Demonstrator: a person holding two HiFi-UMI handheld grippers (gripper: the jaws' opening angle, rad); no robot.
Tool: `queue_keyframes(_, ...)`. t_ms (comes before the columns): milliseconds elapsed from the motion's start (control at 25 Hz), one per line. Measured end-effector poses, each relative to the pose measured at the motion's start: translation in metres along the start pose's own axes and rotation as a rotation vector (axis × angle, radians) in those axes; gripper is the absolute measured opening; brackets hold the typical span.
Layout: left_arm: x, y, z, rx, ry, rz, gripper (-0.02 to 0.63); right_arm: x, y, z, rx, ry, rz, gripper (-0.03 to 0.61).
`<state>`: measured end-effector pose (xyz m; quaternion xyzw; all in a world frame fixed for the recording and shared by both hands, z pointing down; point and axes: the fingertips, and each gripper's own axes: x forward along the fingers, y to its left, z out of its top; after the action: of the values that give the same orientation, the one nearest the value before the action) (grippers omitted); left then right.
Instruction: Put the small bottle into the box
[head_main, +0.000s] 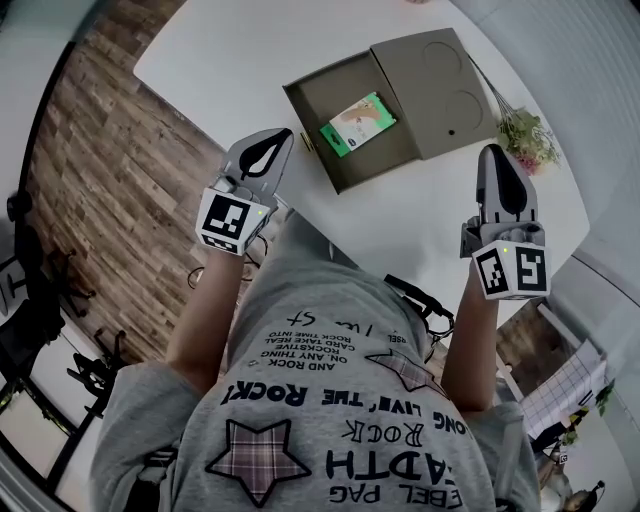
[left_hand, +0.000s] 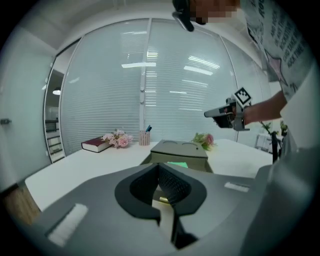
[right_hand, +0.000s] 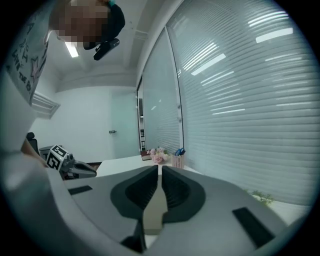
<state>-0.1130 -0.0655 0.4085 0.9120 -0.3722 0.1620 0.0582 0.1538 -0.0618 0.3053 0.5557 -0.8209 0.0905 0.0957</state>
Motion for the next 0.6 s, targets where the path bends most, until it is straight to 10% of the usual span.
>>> queue_keyframes(600,0.02,-0.017,-0.055,0.117,0.191,-0.112,0.09,0.039,-0.016,-0.073,0.021,0.17,0.014,0.017)
